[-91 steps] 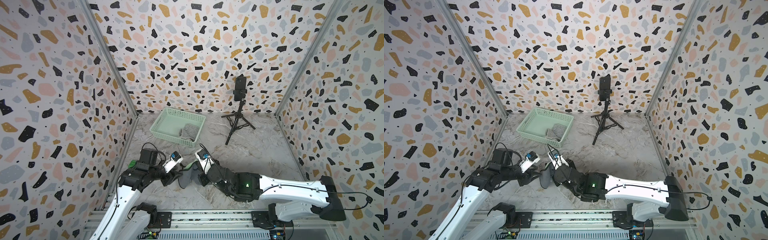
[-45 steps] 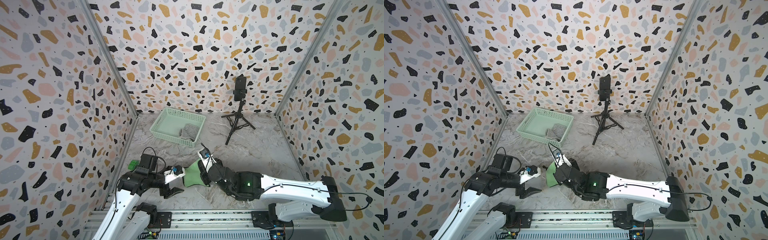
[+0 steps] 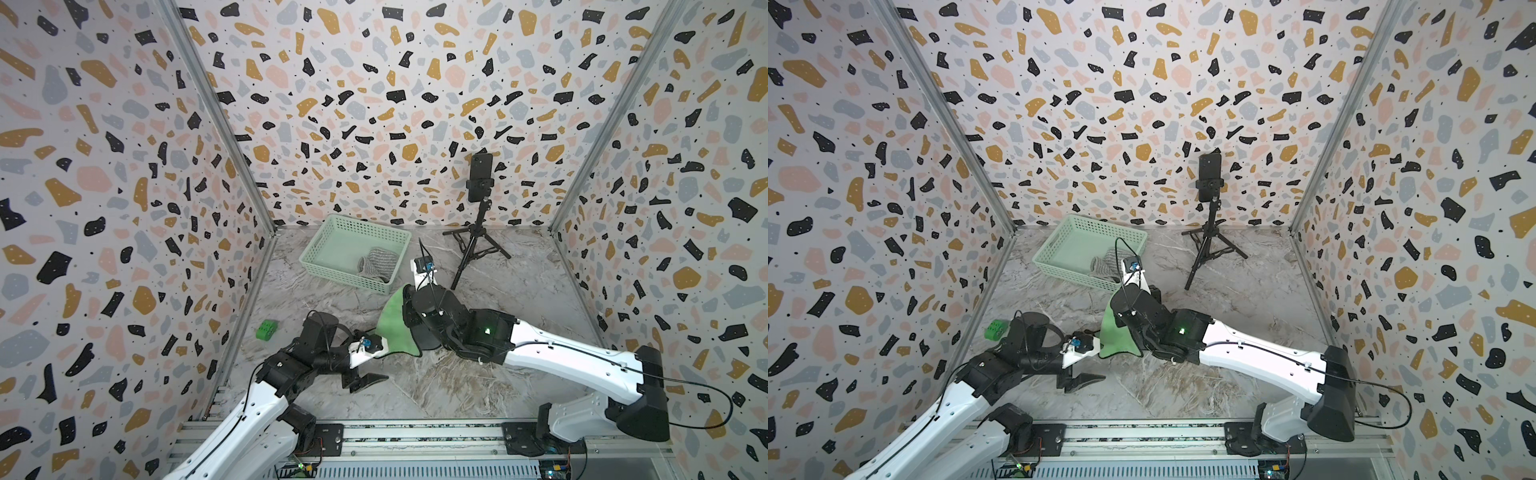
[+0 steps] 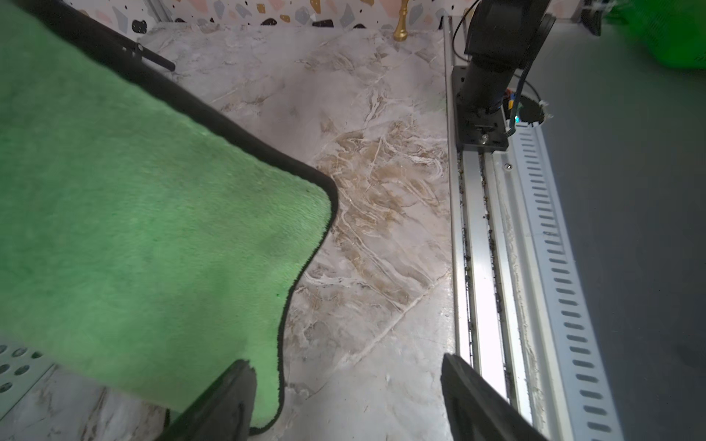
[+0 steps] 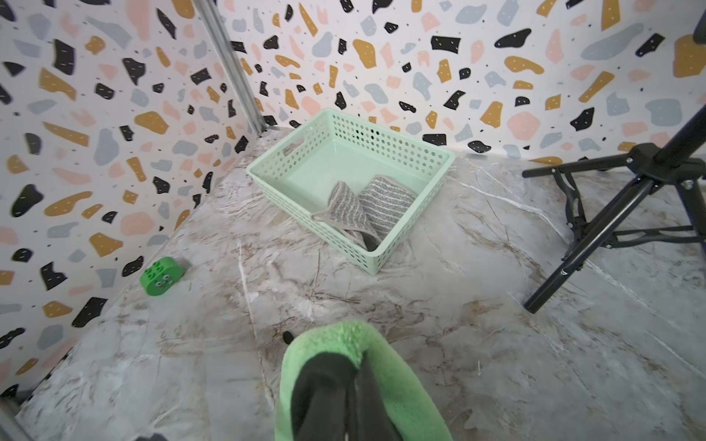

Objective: Fold the square dishcloth
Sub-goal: Place the cleaning item at the center of the board.

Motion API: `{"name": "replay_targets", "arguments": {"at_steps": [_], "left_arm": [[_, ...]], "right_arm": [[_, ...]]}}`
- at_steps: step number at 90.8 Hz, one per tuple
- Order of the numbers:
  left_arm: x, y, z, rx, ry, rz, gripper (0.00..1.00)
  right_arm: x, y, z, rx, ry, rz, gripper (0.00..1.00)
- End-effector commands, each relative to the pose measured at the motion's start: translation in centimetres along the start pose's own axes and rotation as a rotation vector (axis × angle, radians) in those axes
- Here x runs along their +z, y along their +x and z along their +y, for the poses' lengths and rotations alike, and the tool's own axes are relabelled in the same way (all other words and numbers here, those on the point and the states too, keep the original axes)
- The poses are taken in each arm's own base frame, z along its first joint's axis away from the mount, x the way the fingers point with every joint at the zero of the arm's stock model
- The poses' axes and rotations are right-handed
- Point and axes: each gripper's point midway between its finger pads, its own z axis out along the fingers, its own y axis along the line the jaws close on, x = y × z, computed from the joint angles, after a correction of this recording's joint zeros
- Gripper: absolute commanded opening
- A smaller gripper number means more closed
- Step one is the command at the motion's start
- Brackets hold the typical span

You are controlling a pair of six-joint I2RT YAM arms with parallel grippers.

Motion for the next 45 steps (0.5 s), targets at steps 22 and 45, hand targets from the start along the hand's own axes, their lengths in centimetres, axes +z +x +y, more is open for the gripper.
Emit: {"name": "replay_targets", "arguments": {"at_steps": [22, 45], "left_arm": [[7.7, -0.2, 6.7, 0.32, -0.338, 0.182, 0.82], [11.5, 1.9, 8.6, 0.481, -0.336, 0.333, 0.77]], "right_arm": [[2.2, 4.1, -9.7, 0.073, 0.207, 0.119, 0.0], [1.2, 8.9, -17.9, 0.221, 0.321, 0.179, 0.0]]}}
